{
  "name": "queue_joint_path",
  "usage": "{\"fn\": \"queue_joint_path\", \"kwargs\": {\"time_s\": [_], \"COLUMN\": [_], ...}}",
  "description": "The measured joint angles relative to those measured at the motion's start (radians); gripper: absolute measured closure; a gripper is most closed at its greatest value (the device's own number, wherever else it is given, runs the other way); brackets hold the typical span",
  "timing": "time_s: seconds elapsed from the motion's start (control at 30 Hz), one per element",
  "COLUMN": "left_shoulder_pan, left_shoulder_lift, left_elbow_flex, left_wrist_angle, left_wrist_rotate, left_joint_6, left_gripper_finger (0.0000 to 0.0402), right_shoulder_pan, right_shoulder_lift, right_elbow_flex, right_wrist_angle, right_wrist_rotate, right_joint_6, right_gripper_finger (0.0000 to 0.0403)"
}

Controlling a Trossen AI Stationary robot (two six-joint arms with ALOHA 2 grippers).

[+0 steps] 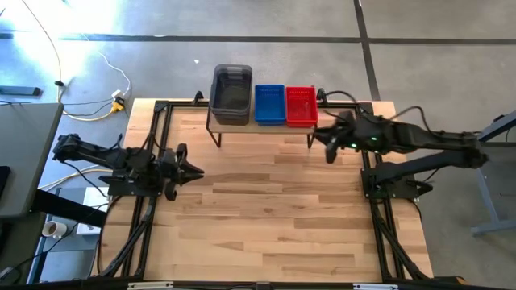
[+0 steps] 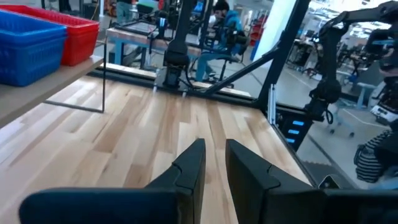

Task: Stack baskets on shelf by color
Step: Return to Home Position

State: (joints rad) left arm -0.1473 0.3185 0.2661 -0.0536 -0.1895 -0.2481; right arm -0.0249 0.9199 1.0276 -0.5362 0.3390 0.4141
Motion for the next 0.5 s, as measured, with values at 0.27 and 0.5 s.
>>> {"fn": "queue_joint_path", "kwargs": {"time_s": [0.27, 0.5], "left_shoulder_pan": [0.078, 0.178], "left_shoulder_lift": [-0.018, -0.017], "left_elbow_flex": [-0.076, -0.119], "left_wrist_angle": [0.063, 0.107], "left_wrist_rotate": [0.046, 0.104], "left_joint_6": [0.08, 0.077], "left_gripper_finger": [0.0348, 0.0348], "right_shoulder_pan": [0.033, 0.043], "right_shoulder_lift": [-0.253, -0.443], "right_elbow_flex": [-0.159, -0.284], "right_wrist_angle": [0.037, 0.045], "right_wrist_rotate": [0.095, 0.143], "right_joint_6": [0.034, 0.042], "right_gripper_finger": [0.0329, 0.0329]}}
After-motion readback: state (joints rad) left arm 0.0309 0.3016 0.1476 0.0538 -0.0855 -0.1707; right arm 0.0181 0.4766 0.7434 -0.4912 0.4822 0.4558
